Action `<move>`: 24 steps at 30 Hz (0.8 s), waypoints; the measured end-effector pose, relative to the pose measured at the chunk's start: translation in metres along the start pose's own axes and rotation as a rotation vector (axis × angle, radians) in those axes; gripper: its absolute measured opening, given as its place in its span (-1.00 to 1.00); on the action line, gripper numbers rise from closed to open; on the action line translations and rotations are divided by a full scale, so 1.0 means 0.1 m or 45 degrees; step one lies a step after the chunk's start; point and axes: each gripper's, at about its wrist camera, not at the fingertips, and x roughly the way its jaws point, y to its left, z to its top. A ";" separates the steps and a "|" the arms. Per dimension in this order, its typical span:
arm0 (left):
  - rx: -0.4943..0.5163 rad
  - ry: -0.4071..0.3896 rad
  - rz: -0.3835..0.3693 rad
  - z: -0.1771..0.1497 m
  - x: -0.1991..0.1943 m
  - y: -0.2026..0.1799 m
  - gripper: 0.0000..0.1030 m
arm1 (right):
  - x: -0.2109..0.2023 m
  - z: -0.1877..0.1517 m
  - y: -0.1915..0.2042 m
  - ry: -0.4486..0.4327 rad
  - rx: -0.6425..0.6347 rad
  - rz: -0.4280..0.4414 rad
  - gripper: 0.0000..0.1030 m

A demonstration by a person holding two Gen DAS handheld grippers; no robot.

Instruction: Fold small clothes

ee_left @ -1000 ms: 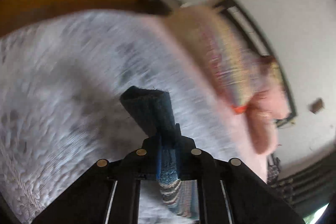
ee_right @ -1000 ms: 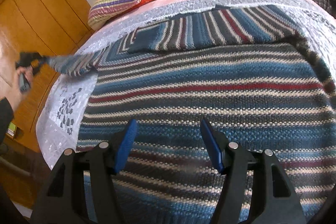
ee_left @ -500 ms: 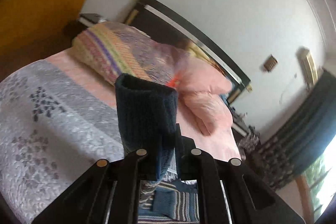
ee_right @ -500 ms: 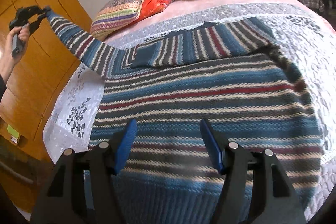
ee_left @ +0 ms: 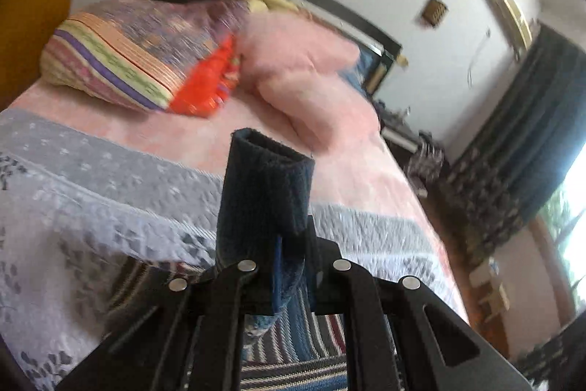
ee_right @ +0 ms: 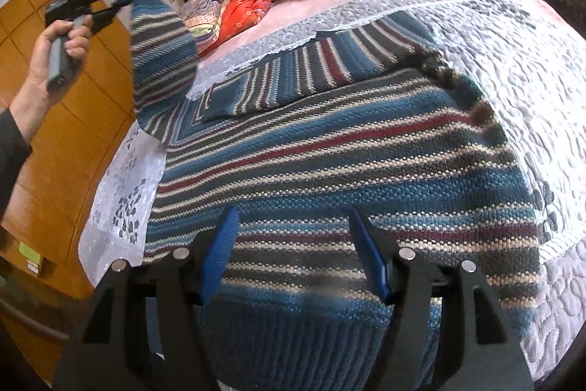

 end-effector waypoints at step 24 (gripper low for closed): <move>-0.006 0.424 -0.065 -1.81 1.47 -0.33 0.50 | 0.09 0.78 -0.75 0.060 0.367 0.228 0.44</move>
